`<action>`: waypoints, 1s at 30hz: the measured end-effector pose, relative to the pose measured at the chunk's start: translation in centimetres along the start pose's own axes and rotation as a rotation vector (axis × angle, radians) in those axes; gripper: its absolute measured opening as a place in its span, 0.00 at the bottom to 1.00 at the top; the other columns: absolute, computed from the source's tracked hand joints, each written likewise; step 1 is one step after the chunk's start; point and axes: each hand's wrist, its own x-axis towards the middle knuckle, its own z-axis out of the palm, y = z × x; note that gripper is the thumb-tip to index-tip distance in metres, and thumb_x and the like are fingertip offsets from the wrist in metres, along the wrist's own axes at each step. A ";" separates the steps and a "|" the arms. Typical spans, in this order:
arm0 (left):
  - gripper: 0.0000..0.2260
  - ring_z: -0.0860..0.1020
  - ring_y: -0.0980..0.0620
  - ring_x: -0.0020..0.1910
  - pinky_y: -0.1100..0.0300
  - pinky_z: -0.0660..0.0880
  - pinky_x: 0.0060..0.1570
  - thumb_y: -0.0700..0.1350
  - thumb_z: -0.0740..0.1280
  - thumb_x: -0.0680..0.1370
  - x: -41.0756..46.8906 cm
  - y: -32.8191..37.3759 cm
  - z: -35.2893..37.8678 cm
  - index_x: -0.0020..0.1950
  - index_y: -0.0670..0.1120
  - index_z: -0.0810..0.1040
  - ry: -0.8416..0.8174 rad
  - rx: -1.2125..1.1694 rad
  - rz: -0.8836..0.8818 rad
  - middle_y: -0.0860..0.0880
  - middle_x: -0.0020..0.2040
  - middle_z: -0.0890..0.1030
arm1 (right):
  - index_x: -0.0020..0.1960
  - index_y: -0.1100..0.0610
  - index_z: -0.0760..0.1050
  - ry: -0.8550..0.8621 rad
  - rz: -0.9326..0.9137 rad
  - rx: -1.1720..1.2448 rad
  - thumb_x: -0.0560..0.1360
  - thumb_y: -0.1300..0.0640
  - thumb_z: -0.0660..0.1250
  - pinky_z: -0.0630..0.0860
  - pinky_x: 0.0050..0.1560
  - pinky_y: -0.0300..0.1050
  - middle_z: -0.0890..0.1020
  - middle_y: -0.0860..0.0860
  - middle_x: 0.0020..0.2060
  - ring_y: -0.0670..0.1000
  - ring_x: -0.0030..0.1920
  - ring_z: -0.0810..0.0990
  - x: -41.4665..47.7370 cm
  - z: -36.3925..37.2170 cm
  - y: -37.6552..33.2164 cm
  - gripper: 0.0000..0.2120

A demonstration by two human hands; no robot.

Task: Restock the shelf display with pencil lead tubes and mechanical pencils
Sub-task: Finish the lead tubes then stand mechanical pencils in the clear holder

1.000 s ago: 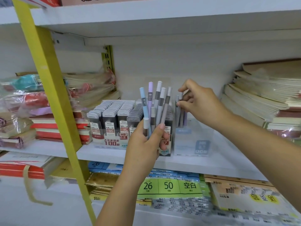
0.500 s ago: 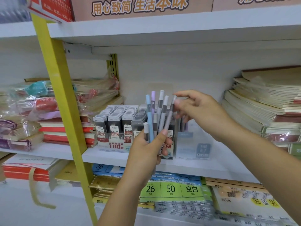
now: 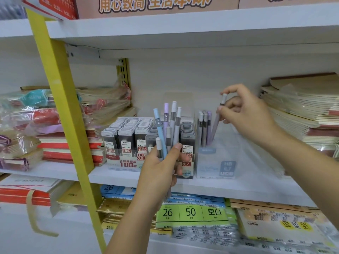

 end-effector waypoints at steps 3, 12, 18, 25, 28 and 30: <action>0.07 0.71 0.57 0.24 0.66 0.62 0.20 0.48 0.67 0.81 0.0 0.0 0.1 0.51 0.44 0.77 -0.001 0.001 0.000 0.48 0.38 0.85 | 0.48 0.35 0.69 -0.080 -0.003 -0.026 0.75 0.57 0.70 0.81 0.47 0.57 0.83 0.46 0.36 0.46 0.38 0.84 -0.5 1.0 1.0 0.17; 0.07 0.69 0.56 0.25 0.66 0.63 0.20 0.49 0.66 0.81 -0.1 -0.1 0.0 0.51 0.46 0.78 -0.010 0.034 0.007 0.47 0.38 0.85 | 0.51 0.38 0.65 -0.134 -0.082 -0.155 0.75 0.55 0.71 0.78 0.40 0.41 0.83 0.44 0.34 0.40 0.35 0.81 -0.5 1.9 1.4 0.18; 0.08 0.69 0.57 0.24 0.67 0.62 0.20 0.50 0.66 0.81 -0.1 -0.1 -0.1 0.50 0.46 0.78 -0.019 0.035 0.010 0.48 0.38 0.85 | 0.50 0.41 0.64 -0.071 -0.071 -0.265 0.73 0.52 0.73 0.70 0.35 0.37 0.82 0.44 0.31 0.40 0.34 0.80 0.1 2.5 1.5 0.17; 0.08 0.72 0.57 0.26 0.66 0.64 0.21 0.50 0.68 0.80 -0.1 -0.2 -0.4 0.49 0.45 0.78 -0.044 0.017 -0.009 0.47 0.40 0.86 | 0.53 0.55 0.71 -0.202 -0.073 -0.438 0.75 0.54 0.71 0.72 0.40 0.43 0.82 0.48 0.38 0.51 0.41 0.80 -0.5 3.2 1.5 0.12; 0.11 0.75 0.56 0.27 0.66 0.65 0.22 0.50 0.69 0.79 -0.2 -0.2 -0.5 0.52 0.42 0.78 -0.079 0.013 -0.017 0.46 0.41 0.86 | 0.52 0.50 0.76 -0.007 -0.129 -0.325 0.77 0.53 0.68 0.75 0.44 0.41 0.80 0.44 0.40 0.44 0.40 0.78 -0.8 2.8 0.1 0.05; 0.14 0.76 0.55 0.28 0.66 0.65 0.22 0.52 0.70 0.78 -0.3 -0.2 -0.3 0.53 0.42 0.79 -0.105 0.016 -0.023 0.46 0.42 0.86 | 0.50 0.46 0.77 -0.040 -0.036 -0.028 0.77 0.51 0.67 0.76 0.43 0.37 0.82 0.45 0.38 0.43 0.40 0.80 -1.3 2.8 -1.4 0.02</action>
